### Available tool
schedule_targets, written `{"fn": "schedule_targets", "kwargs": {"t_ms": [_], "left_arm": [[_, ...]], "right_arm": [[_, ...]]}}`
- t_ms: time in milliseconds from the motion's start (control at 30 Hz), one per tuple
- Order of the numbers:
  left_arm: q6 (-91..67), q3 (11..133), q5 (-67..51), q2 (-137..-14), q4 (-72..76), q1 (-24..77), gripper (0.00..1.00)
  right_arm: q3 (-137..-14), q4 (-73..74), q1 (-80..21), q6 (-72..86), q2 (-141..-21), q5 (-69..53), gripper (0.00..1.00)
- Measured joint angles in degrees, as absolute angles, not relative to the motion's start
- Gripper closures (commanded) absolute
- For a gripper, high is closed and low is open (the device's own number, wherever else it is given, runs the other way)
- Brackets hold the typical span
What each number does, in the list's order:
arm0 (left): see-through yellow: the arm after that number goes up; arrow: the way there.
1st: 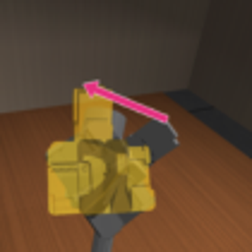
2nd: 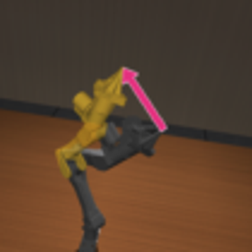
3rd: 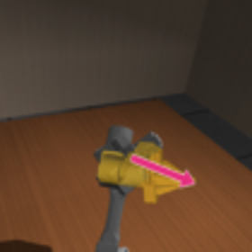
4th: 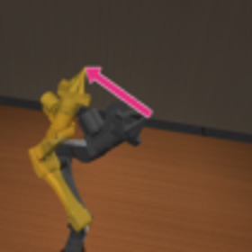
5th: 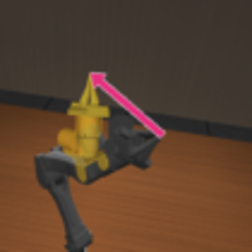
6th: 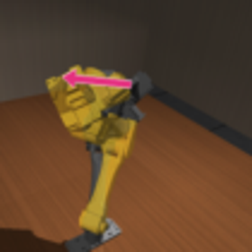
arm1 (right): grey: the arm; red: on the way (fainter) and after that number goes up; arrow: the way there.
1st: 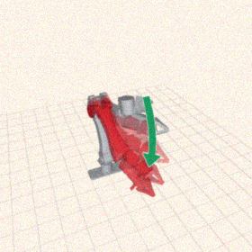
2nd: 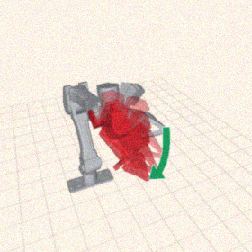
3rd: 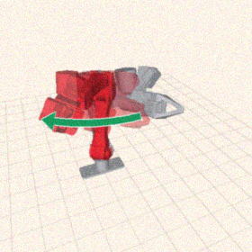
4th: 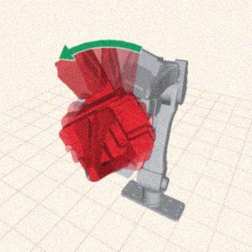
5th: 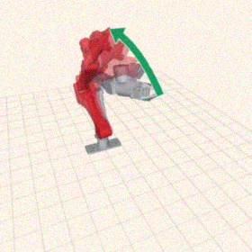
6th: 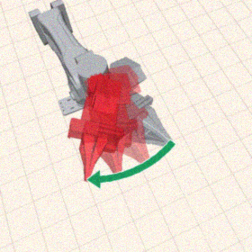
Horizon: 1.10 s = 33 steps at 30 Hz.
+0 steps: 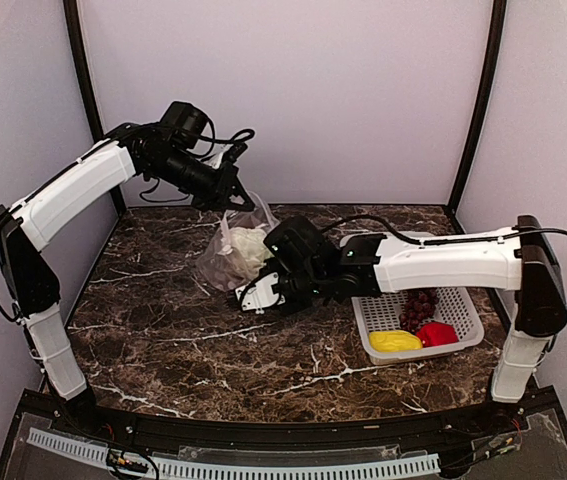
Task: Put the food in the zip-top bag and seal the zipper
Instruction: Adjust the zipper food storage bag at the center of the board.
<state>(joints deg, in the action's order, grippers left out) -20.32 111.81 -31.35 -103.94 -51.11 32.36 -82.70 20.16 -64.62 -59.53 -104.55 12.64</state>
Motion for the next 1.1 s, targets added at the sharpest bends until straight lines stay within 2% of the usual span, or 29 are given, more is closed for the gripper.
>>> {"fn": "schedule_targets", "kwargs": {"t_ms": [200, 433, 733, 1100], "left_arm": [[-21.23, 111.83, -32.32, -103.94, -51.11, 32.36, 0.99], [-21.47, 111.83, -32.21, -103.94, -51.11, 32.29, 0.99], [-17.91, 111.18, -26.52, -104.01, -51.24, 31.66, 0.99], [-13.32, 111.83, -24.69, -105.84, -52.77, 31.66, 0.99]], "right_arm": [[-79.42, 12.01, -65.17, -62.96, -104.92, 19.33, 0.99], [-78.98, 8.12, -65.17, -63.26, -104.9, 21.69, 1.0], [-96.57, 32.69, -64.79, -50.89, -104.2, 6.09, 1.0], [-103.39, 46.68, -62.5, -47.2, -102.94, -1.28, 1.0]]}}
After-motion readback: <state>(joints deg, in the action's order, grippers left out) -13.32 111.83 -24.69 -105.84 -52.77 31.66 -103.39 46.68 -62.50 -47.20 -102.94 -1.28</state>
